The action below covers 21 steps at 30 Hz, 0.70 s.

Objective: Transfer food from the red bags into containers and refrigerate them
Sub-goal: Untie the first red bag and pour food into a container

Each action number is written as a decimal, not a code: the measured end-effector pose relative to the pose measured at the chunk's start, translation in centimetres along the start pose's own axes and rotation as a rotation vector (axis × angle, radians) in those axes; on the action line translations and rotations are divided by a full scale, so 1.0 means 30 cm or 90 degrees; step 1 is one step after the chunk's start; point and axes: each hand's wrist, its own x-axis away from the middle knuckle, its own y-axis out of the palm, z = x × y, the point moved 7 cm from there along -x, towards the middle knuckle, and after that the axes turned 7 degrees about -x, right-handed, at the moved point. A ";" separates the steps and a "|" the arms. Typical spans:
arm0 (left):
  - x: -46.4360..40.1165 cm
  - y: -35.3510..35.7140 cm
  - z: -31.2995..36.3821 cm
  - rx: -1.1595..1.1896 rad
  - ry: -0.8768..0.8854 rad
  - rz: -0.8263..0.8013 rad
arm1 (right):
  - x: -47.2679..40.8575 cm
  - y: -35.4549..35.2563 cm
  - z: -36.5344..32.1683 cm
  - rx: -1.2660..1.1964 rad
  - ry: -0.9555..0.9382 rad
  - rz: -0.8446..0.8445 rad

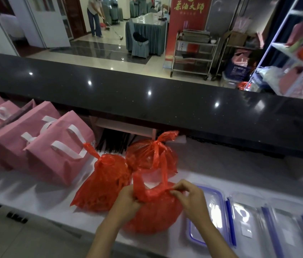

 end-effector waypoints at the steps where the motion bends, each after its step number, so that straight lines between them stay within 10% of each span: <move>1: 0.004 -0.018 -0.006 0.017 -0.005 0.024 | -0.006 -0.030 0.010 -0.014 0.007 0.035; 11: 0.017 -0.047 0.032 0.059 0.012 0.054 | -0.023 0.063 -0.060 -0.001 -0.017 -0.131; 21: 0.055 -0.137 -0.028 0.310 -0.194 0.236 | -0.035 -0.129 0.021 -0.315 0.208 0.189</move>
